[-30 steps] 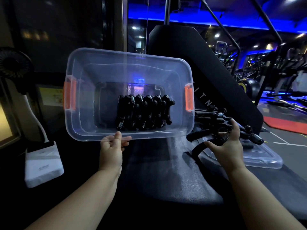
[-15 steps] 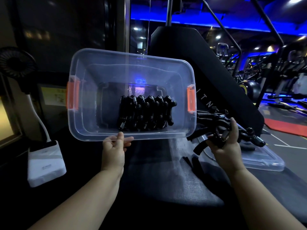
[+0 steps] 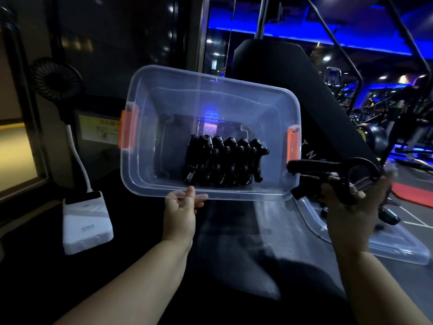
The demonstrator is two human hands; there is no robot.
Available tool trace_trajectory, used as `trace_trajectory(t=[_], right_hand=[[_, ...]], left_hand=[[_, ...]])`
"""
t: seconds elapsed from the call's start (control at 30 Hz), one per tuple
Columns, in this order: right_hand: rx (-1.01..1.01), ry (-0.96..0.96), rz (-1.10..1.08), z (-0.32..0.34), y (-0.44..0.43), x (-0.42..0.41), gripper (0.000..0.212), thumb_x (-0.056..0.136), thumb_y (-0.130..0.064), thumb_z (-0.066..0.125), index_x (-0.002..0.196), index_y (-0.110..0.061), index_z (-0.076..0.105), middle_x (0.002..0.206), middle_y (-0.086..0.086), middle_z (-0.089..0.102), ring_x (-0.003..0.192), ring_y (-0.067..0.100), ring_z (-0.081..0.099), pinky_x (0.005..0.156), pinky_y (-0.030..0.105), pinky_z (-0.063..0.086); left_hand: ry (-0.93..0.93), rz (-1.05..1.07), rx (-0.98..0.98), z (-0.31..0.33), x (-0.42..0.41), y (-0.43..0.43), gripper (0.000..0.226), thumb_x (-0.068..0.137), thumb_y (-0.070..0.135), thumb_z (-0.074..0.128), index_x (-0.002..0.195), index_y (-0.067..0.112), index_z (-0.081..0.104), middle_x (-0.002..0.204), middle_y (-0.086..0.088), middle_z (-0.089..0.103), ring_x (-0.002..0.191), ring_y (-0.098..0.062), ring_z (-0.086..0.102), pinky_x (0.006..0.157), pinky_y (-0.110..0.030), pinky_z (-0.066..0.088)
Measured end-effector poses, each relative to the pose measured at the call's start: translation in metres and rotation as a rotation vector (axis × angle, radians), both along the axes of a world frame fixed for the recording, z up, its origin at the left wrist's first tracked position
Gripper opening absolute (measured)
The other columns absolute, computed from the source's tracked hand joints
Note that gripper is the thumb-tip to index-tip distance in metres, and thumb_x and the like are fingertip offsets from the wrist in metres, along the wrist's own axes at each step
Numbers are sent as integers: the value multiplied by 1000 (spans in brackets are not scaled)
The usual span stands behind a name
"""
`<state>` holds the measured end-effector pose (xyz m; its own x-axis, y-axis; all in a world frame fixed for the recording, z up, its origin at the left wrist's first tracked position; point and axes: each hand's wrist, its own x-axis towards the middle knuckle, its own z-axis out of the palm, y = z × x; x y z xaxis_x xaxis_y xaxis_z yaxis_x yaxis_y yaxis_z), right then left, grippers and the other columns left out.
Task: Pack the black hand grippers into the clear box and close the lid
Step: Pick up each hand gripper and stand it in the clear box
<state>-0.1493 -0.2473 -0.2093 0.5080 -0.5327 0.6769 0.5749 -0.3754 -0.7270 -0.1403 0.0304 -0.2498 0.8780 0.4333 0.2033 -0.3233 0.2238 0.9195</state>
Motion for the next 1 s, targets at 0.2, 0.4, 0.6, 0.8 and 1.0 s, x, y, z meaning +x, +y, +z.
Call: trace_trajectory(t=[0.2,0.4,0.6,0.8,1.0], right_hand=[[-292,103,41,23,53,23,109,80,-12,76,150,-43,-1,85,4,67,76,13,66,75,26,52],[-499,191,115,42,109,44,105,78,-19,78,151,-40,5,130,-8,57,97,20,62,78,22,41],[-733,367,180,49,161,59,99,83,-23,72,149,-46,1,99,10,65,92,33,62,68,29,38],[-864,434,208,49,208,84,87,86,-24,68,149,-39,11,124,11,62,102,34,61,75,32,43],[-885,518,216,49,231,111,89,86,-24,68,151,-32,9,127,10,60,104,31,59,73,27,36]], left_hand=[[2,-21,-25,0,-1,1,19,98,30,46,99,11,44,75,5,74,74,-8,62,71,-25,42],[22,-19,-94,-1,2,1,16,95,27,51,93,14,44,82,-5,67,71,-10,60,66,-20,45],[-6,-30,-198,-7,9,0,13,94,18,54,88,16,43,100,-28,65,73,-18,59,58,-12,47],[19,-12,-144,-11,13,3,12,94,20,56,88,18,46,86,-8,66,73,-15,62,62,-17,47],[45,-4,-116,-14,18,4,16,90,28,61,86,19,48,88,-9,66,83,-27,63,85,-45,49]])
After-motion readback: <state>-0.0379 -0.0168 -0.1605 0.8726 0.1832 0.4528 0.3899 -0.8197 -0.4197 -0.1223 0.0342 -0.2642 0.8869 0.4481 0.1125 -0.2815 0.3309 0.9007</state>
